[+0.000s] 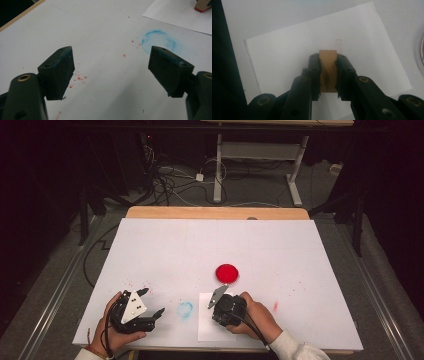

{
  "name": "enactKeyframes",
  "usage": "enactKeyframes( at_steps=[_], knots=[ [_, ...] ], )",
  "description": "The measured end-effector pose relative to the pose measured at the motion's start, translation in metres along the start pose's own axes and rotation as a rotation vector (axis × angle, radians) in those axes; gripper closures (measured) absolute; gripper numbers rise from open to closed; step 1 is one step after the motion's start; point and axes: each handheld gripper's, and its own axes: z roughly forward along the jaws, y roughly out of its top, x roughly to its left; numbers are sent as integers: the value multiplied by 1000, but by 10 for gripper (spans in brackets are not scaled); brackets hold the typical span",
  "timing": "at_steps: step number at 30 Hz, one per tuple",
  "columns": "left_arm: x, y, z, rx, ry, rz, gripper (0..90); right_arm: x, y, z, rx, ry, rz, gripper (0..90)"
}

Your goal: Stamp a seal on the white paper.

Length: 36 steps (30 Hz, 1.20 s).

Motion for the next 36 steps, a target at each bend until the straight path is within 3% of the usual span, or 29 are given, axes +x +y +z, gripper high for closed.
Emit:
enactKeyframes(
  at_steps=[19,21,23,25,27,36],
  knots=[
    [0,0,2,6,-8,0,205,1,2,0,11,-8,-3,760],
    [1,0,2,5,-7,-3,205,1,2,-2,13,-6,-22,759],
    [2,0,2,6,-5,-5,206,0,2,-10,-28,-6,-1,760],
    [2,-1,2,6,-4,-5,206,0,2,-17,-46,-40,-7,760],
    [2,-1,1,4,-5,-4,206,-1,2,-24,-79,-29,1,759],
    [1,-1,1,2,-8,-5,206,-2,-2,-36,-98,-35,5,758]
  ],
)
